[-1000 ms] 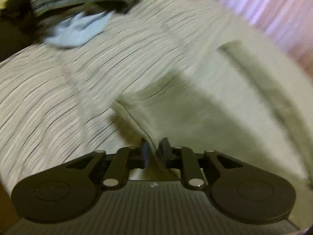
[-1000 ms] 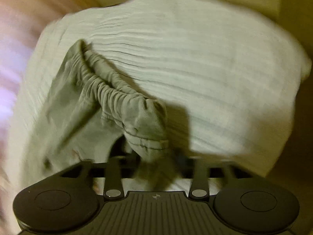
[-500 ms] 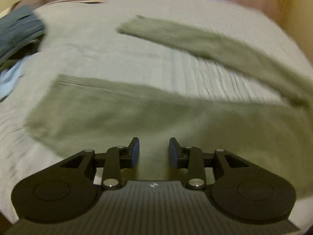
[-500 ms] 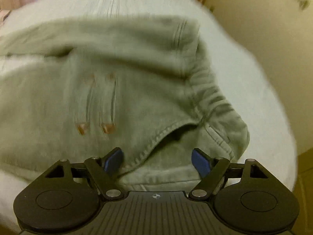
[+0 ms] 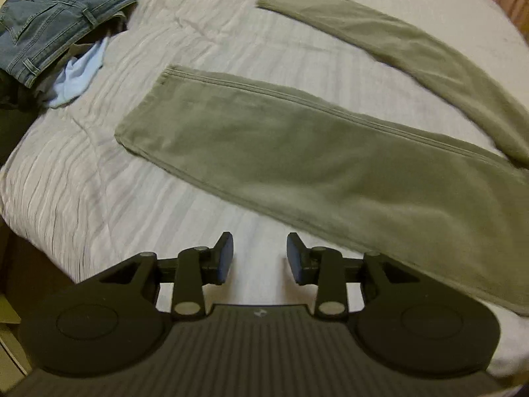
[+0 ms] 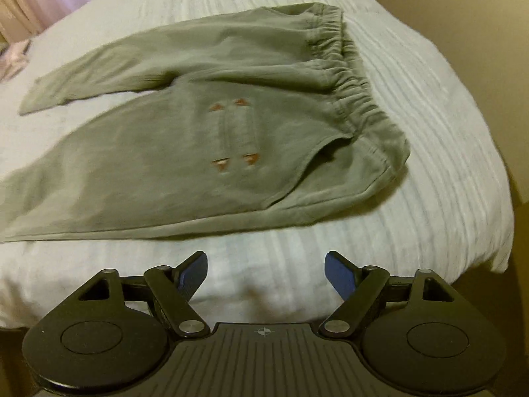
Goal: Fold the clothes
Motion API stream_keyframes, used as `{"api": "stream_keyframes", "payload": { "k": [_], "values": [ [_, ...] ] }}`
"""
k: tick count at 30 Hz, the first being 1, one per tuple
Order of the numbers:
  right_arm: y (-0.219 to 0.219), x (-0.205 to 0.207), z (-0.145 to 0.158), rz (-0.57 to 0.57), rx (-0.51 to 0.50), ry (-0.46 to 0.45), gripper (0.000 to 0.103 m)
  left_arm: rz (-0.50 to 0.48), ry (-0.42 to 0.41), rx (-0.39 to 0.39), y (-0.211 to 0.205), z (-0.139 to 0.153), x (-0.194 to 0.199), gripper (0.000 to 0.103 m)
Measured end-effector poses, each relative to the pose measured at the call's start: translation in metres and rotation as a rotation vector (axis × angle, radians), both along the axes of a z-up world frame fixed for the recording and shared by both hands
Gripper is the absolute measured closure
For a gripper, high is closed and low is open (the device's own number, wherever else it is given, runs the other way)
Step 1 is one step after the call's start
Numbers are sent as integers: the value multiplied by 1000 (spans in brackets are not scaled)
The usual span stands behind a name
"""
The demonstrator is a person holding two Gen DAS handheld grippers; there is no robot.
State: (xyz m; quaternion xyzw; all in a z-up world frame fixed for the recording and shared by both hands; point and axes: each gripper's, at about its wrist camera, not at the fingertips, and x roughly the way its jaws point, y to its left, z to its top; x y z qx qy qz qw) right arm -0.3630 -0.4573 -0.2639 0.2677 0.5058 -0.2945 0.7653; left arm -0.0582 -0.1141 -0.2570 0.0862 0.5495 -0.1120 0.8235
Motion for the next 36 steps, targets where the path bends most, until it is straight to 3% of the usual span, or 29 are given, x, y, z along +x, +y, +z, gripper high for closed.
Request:
{"api": "stream_keyframes", "payload": {
  "k": [2, 9, 15, 22, 30, 36],
  "values": [
    [8, -3, 19, 13, 10, -38, 5, -14, -1, -20, -2, 21, -17, 67],
    [32, -14, 86, 95, -56, -96, 5, -62, -104, -33, -9, 89, -62, 57],
    [51, -22, 118, 143, -106, -111, 5, -102, -127, -95, -16, 127, -100, 48],
    [51, -39, 141, 116, -126, -170, 5, -183, -131, -122, -31, 144, -131, 46],
    [52, -41, 152, 122, -153, -122, 5, -231, -173, -118, -44, 167, -141, 38],
    [57, -39, 149, 147, -145, -92, 5, -272, -189, -57, -53, 172, -151, 38]
  ]
}}
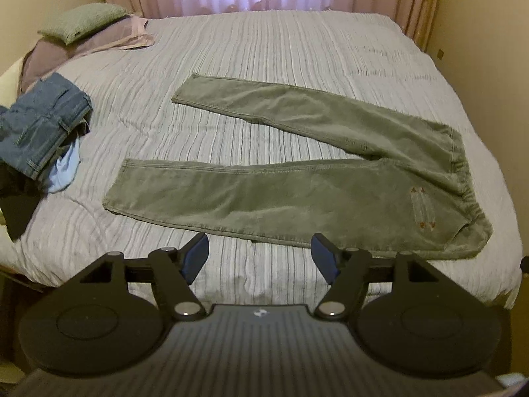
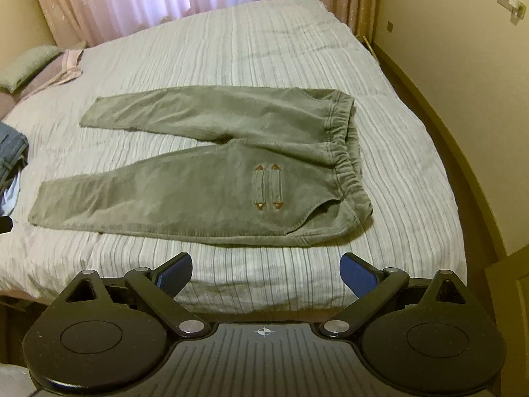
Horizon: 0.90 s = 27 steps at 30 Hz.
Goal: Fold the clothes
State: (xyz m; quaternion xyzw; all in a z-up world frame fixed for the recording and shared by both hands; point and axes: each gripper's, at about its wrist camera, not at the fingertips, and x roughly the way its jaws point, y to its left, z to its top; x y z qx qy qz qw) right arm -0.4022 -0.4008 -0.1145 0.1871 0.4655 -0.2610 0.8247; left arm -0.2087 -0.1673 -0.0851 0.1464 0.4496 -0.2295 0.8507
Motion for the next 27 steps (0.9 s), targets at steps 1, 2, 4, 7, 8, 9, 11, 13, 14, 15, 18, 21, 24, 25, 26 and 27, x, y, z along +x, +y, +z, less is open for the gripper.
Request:
{"api": "stream_keyframes", "payload": {
  "k": [1, 2, 4, 7, 8, 9, 11, 13, 14, 15, 18, 21, 24, 25, 26, 27],
  "values": [
    [1, 0, -1, 4, 1, 6, 5, -3, 3, 9, 0, -1, -1, 38],
    [2, 0, -2, 7, 3, 12, 5, -6, 7, 19, -1, -2, -3, 38],
    [4, -2, -7, 9, 11, 26, 5, -8, 16, 31, -2, -4, -5, 38],
    [7, -4, -12, 10, 23, 44, 5, -10, 28, 43, 0, -9, -8, 38],
    [8, -5, -14, 10, 26, 49, 5, -10, 32, 47, 1, -11, -9, 38],
    [9, -5, -14, 13, 27, 52, 5, -10, 36, 50, 1, -12, -10, 38],
    [10, -5, -16, 18, 30, 58, 5, -8, 43, 52, 3, -14, -13, 38],
    [13, -5, -16, 21, 28, 61, 5, -5, 47, 53, 5, -16, -16, 38],
    [14, -5, -16, 24, 28, 62, 5, -2, 49, 53, 6, -16, -17, 38],
    [15, -4, -16, 28, 28, 63, 5, -1, 50, 53, 6, -17, -18, 38],
    [18, -3, -15, 39, 24, 64, 5, 0, 49, 52, 8, -16, -22, 38],
    [21, -3, -15, 51, 21, 63, 5, 3, 48, 52, 10, -15, -25, 38],
    [23, -2, -16, 62, 23, 68, 5, 10, 47, 51, 13, -15, -27, 38],
    [23, -2, -16, 64, 24, 70, 5, 12, 47, 50, 14, -15, -28, 38],
    [23, -2, -17, 66, 26, 73, 5, 13, 49, 50, 15, -15, -29, 37],
    [23, -2, -18, 68, 27, 76, 5, 15, 51, 50, 16, -16, -30, 37]
  ]
}}
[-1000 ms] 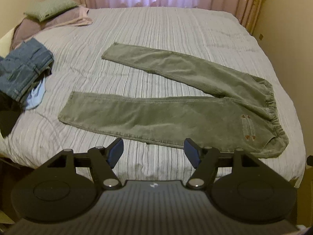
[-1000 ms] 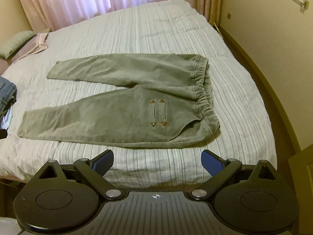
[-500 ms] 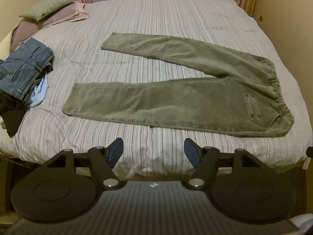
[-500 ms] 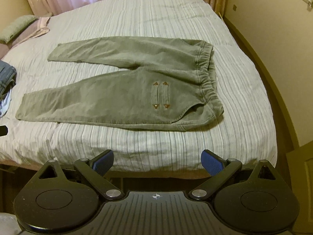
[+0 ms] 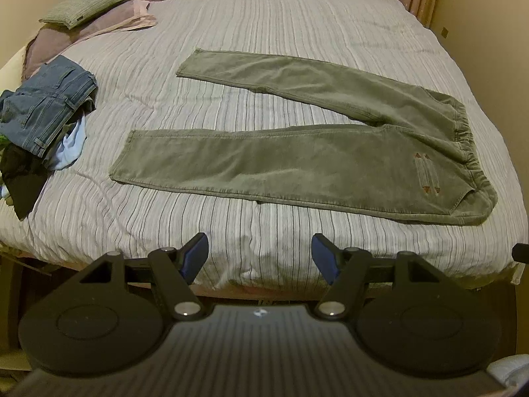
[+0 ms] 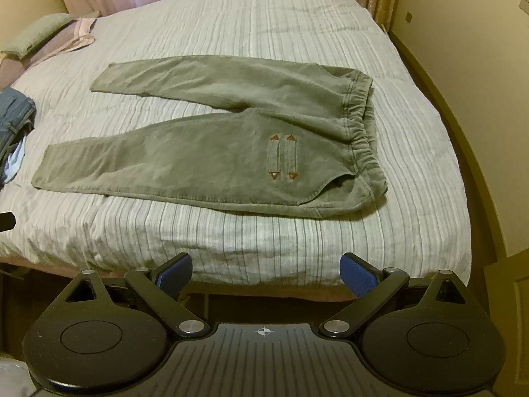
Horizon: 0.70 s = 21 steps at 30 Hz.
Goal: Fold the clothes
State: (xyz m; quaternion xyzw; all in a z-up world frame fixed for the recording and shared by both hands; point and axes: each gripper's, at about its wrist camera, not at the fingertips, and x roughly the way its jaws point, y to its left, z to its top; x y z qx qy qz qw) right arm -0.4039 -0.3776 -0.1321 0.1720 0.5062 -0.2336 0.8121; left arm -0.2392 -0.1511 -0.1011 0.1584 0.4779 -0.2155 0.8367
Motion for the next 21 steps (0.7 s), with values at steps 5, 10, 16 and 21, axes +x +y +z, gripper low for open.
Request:
{"api": "stream_keyframes", "payload": {
  "k": [5, 10, 16, 21],
  "values": [
    [0, 3, -2, 5, 5, 11, 5, 6, 15, 4, 3, -4, -4, 37],
    [0, 9, -4, -1, 9, 15, 5, -4, 22, 12, 2, -6, -1, 36],
    [-4, 28, -6, -17, 10, 34, 5, -23, 29, 12, -4, -9, 16, 36],
    [-6, 50, -5, -30, -11, 40, 5, -53, 42, 0, -9, -12, 40, 36]
  ]
}}
